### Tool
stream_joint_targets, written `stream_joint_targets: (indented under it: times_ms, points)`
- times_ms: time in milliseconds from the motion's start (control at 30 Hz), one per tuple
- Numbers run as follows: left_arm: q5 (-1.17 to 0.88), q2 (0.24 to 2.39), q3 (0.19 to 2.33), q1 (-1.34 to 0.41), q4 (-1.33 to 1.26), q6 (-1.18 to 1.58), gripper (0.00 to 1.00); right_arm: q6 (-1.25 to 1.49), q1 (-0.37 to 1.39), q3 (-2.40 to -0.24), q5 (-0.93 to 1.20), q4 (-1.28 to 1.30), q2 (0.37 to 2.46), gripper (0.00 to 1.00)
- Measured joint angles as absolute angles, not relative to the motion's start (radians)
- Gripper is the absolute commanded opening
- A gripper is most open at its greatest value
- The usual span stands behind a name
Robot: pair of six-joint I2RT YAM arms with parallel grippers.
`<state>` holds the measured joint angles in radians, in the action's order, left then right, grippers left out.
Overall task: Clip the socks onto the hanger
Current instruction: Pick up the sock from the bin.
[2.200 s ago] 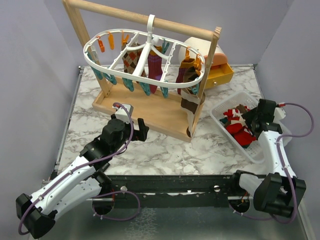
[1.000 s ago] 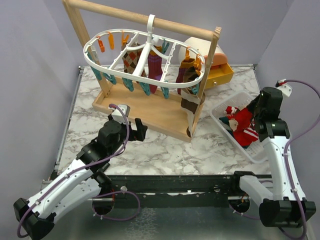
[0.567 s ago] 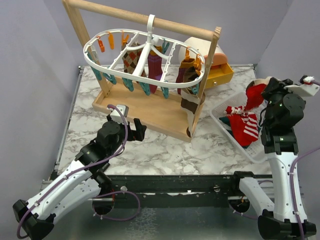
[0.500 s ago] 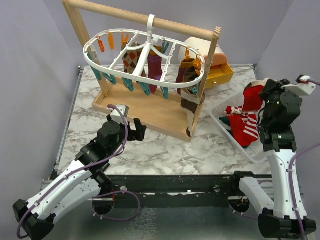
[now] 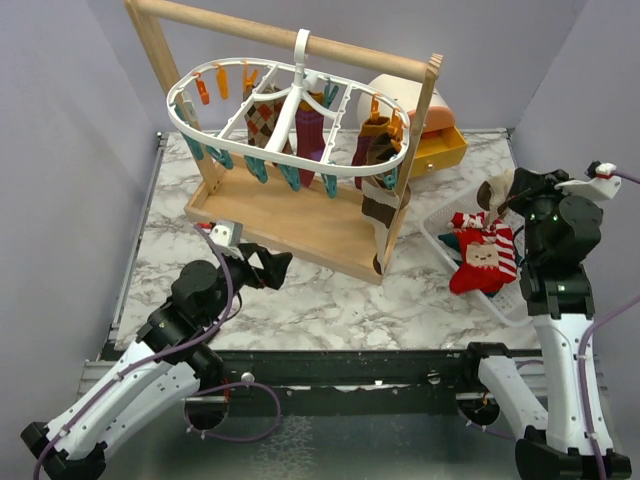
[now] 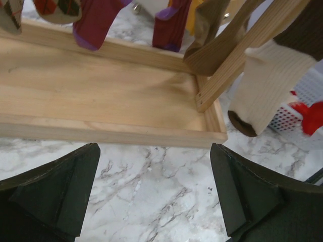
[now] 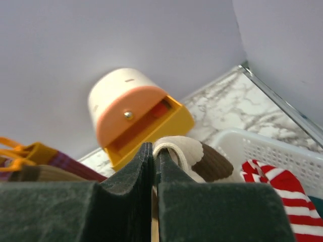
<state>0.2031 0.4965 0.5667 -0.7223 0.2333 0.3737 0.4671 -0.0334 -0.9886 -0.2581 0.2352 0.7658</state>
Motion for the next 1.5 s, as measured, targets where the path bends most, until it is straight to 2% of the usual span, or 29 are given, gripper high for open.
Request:
stream_joint_targets:
  times_ms: [300,600,867,1000,1133,1500]
  points:
    - [0.025,0.336,0.49,-0.722,0.015,0.359,0.99,0.464,-0.033,-1.103,-0.005,0.269,0.663,0.0]
    - [-0.212,0.436,0.585,-0.722,-0.054,0.393,0.99,0.447,-0.004,-1.19,0.393,0.302,0.558,0.01]
    - [-0.386,0.492,0.721,-0.722,-0.093,0.488,0.99,0.501,0.062,-1.398,0.755,0.296,0.525,0.01]
    - [-0.447,0.495,0.729,-0.722,-0.158,0.589,0.99,0.65,0.069,-1.403,0.915,0.14,0.524,0.01]
    - [-0.499,0.509,0.714,-0.722,-0.225,0.704,0.99,0.845,0.072,-1.3,1.007,-0.106,0.538,0.0]
    - [-0.459,0.333,0.548,-0.722,-0.262,0.739,0.99,1.067,0.099,-1.206,1.034,-0.437,0.707,0.0]
